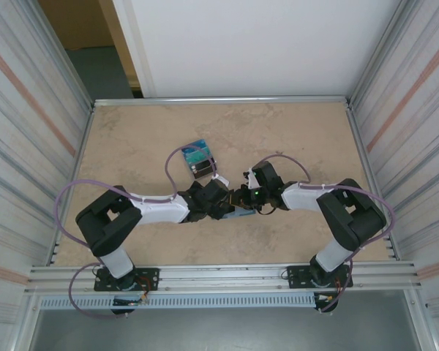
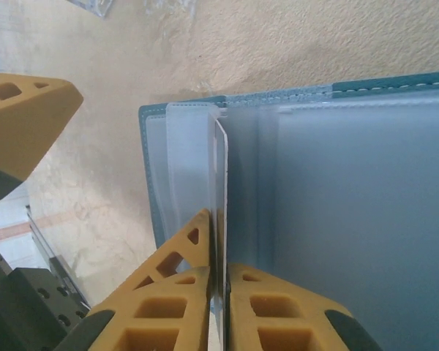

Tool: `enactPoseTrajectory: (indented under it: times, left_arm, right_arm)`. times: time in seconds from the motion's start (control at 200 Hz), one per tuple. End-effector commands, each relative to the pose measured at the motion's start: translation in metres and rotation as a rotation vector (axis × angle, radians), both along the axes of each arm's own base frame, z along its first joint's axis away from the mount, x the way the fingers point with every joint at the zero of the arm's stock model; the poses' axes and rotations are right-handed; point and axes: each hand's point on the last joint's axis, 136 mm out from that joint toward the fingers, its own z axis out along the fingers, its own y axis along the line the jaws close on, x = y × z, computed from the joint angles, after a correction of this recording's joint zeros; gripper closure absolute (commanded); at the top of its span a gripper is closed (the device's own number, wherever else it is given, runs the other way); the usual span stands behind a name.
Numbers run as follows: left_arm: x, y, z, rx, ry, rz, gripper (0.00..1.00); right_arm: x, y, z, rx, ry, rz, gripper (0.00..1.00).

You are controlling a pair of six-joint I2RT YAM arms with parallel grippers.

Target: Take the credit cards out of the card holder

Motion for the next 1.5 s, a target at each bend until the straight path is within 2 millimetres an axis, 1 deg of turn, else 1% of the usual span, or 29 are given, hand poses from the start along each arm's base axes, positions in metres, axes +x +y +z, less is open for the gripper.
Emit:
enactPoseTrajectory:
  times: [0.0,0.095,0.301,0.471,0.676,0.797,0.917,1.052,1.132,1.258,1.308,1.373,1.493]
  left_arm:
    - [-0.007,0.011,-0.019,0.068,0.06,-0.006,0.01]
    - [-0.008,0.012,-0.018,0.067,0.058,-0.006,0.01]
    - [-0.006,0.013,-0.016,0.069,0.047,0.001,0.01]
    - [-0.004,0.011,-0.012,0.059,0.037,-0.005,0.01]
    - [-0.001,0.007,0.0,0.033,0.018,-0.012,0.01]
    - [0.001,0.005,0.011,-0.001,0.007,-0.011,0.01]
    - [0.004,0.005,0.028,-0.042,-0.016,-0.009,0.01]
    - [0.006,0.008,0.05,-0.101,-0.037,-0.001,0.01]
    - [0.008,0.012,0.067,-0.143,-0.053,-0.006,0.01]
    - [0.005,0.011,0.098,-0.217,-0.077,-0.102,0.02]
    - [0.001,0.009,0.113,-0.248,-0.094,-0.177,0.03]
    - [-0.007,0.007,0.13,-0.291,-0.109,-0.286,0.08]
    - [-0.022,0.005,0.163,-0.397,-0.118,-0.494,0.24]
  right_arm:
    - [0.0,-0.001,-0.005,-0.013,-0.001,-0.003,0.94]
    - [0.001,-0.007,-0.006,-0.058,-0.012,-0.015,1.0]
    - [0.001,-0.023,-0.001,-0.181,-0.053,-0.028,1.0]
    - [0.0,-0.031,0.008,-0.249,-0.087,-0.03,1.0]
    - [0.0,-0.037,0.019,-0.302,-0.122,-0.026,1.0]
    - [0.0,-0.04,0.025,-0.332,-0.138,-0.021,1.0]
    - [0.0,-0.044,0.038,-0.355,-0.175,-0.016,1.0]
    - [-0.003,-0.042,0.055,-0.351,-0.237,0.028,1.0]
    - [-0.007,-0.038,0.066,-0.348,-0.298,0.086,1.0]
    - [-0.017,-0.026,0.083,-0.321,-0.405,0.214,1.0]
    - [-0.021,-0.022,0.09,-0.311,-0.453,0.271,1.0]
    - [-0.026,-0.017,0.099,-0.286,-0.512,0.343,1.0]
    - [-0.034,-0.01,0.117,-0.248,-0.612,0.46,1.0]
